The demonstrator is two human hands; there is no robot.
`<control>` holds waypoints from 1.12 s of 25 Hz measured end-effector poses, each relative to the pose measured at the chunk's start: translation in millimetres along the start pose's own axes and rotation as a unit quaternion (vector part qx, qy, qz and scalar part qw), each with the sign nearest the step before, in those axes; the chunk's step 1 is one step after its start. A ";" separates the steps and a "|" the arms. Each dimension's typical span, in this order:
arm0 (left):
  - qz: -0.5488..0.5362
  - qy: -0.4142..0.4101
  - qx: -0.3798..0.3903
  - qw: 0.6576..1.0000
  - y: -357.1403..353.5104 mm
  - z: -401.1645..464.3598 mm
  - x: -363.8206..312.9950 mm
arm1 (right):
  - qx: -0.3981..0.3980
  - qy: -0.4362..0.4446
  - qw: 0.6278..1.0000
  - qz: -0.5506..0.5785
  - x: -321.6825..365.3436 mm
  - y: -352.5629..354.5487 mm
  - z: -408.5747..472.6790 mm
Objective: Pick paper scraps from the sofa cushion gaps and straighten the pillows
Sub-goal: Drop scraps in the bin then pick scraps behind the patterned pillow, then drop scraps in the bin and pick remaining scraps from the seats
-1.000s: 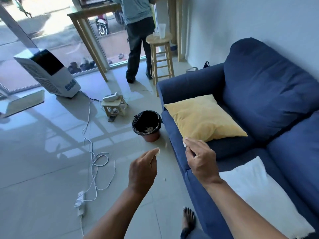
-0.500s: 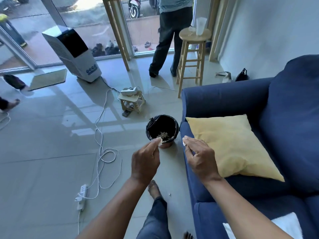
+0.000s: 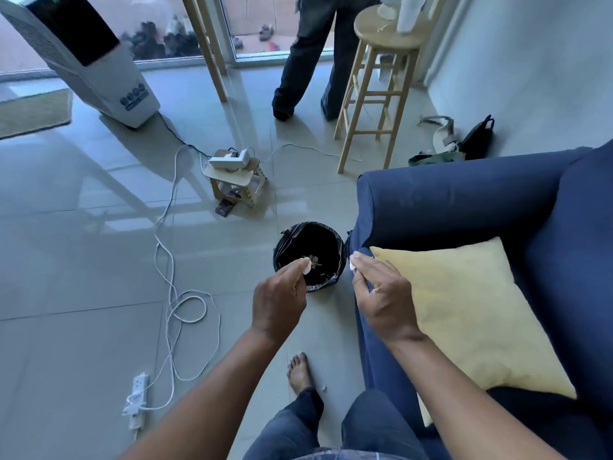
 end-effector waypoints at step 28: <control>0.024 0.184 0.358 0.915 -290.8 205.8 235.4 | 0.351 -0.257 0.900 0.016 -262.5 -311.2 153.5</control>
Point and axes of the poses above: each hand's wrist, its own z-axis towards the middle knuckle, its own y-axis out of the back of the hand, x = y × z, the point moved 4 cm from there along z, towards the middle knuckle, and after that the axes turned 13 degrees about x, right-handed, at the moved point
